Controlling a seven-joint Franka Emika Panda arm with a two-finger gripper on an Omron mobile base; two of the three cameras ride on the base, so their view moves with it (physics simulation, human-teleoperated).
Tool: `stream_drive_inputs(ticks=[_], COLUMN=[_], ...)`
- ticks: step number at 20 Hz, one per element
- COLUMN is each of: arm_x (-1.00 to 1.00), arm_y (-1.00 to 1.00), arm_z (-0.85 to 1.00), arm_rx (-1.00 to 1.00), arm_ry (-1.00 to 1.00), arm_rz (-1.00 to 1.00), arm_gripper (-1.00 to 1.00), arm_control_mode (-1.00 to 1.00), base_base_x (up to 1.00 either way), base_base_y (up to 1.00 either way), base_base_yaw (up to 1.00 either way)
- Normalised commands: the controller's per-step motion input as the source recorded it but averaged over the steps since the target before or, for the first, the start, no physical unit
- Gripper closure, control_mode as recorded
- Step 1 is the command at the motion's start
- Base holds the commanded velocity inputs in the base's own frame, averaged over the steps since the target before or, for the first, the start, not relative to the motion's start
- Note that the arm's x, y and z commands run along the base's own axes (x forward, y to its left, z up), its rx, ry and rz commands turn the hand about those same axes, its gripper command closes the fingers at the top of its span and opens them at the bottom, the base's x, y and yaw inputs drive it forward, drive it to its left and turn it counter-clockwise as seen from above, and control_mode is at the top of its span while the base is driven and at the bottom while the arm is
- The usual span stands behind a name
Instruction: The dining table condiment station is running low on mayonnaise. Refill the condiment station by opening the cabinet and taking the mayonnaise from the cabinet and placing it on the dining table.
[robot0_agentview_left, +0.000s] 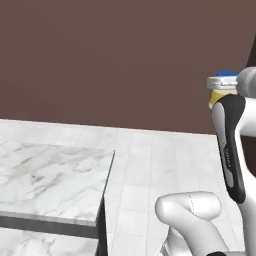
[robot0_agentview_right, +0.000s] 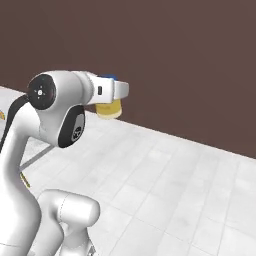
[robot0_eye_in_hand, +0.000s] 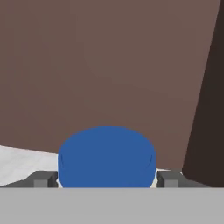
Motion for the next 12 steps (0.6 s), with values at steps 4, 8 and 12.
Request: stream_drive_inputs(ticks=[4,8,12], arm_x=[0.00,0.00,0.00], arm_y=[0.00,0.00,0.00], arm_z=[0.00,0.00,0.00], arm_rx=[0.00,0.00,0.00], arm_ry=[0.00,0.00,0.00], arm_rz=[0.00,0.00,0.00], arm_gripper=[1.00,1.00,1.00], arm_control_mode=[1.00,1.00,1.00], base_base_x=[0.76,0.31,0.03], base_base_y=[-0.44,-0.20,-0.17], base_base_yaw=[0.68,0.87,0.94])
